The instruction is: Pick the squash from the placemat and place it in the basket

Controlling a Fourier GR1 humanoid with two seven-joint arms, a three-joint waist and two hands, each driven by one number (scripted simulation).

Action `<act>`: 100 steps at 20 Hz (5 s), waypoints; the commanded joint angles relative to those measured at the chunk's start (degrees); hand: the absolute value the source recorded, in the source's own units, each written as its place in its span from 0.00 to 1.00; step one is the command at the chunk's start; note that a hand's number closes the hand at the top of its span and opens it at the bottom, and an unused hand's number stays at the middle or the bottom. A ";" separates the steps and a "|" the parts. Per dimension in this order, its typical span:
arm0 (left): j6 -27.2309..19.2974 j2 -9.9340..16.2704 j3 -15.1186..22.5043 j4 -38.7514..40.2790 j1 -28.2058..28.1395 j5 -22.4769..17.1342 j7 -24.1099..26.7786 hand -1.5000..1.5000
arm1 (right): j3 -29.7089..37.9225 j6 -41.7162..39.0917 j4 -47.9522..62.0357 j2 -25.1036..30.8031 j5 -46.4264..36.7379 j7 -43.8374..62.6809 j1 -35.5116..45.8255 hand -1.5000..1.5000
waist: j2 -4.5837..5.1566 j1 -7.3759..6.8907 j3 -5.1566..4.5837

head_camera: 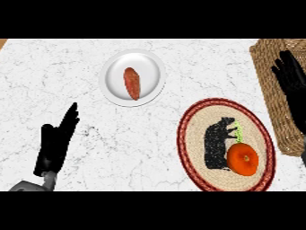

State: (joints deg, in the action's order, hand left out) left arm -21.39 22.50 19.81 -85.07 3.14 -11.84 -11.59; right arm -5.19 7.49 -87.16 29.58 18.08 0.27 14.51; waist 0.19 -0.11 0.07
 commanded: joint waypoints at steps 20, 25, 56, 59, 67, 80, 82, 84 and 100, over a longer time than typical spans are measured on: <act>16.03 6.77 -7.08 -3.75 9.16 -3.07 12.19 0.50 | -13.81 3.43 -25.01 1.38 -33.85 -3.25 -16.39 0.00 | -0.77 2.56 -0.27; 15.83 7.07 -7.05 -4.51 6.68 -2.34 13.04 0.50 | -7.12 -3.08 -36.23 13.74 -39.45 14.32 -14.24 0.00 | -1.04 2.32 -0.50; 22.62 0.55 -11.79 -3.99 8.47 2.40 12.33 0.50 | 9.32 -41.40 -42.07 8.80 -26.99 24.69 -19.57 0.00 | -0.06 -0.36 -0.02; 22.74 -0.02 -11.92 -5.50 8.18 3.60 10.66 0.50 | 7.82 -40.14 -37.31 5.35 -32.77 19.53 -18.69 0.00 | -0.14 -0.26 -0.02; 24.50 -1.64 -13.79 -4.81 8.89 6.06 9.67 0.50 | 2.93 -35.01 -26.16 -0.33 -47.57 9.73 -16.01 0.00 | -0.15 -0.07 -0.05; 28.21 -5.72 -18.40 -1.11 6.01 10.07 15.20 0.50 | 5.54 -36.23 -28.71 -6.43 -50.81 -0.24 -22.31 0.00 | -0.22 0.32 -0.07; 26.31 -8.21 -15.74 -5.45 6.93 11.71 10.91 0.50 | 4.72 -34.24 -28.04 -7.11 -53.25 -3.67 -25.84 0.00 | -0.24 0.39 -0.05; 30.16 -5.88 -18.78 -5.80 4.06 10.06 12.37 0.50 | 5.91 -38.59 -29.50 -7.39 -52.62 1.96 -21.22 0.00 | -0.23 0.16 -0.07; 31.36 -9.43 -21.04 -6.69 6.31 13.01 10.11 0.50 | -2.37 -33.47 -22.32 -13.95 -68.69 1.65 -20.63 0.00 | -0.22 0.15 -0.06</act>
State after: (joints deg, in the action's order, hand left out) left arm 9.28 13.70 -0.39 -90.39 9.82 0.86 -0.63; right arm -5.94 -27.11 -110.93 17.80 -47.72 1.46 -6.41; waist -0.02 0.05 0.00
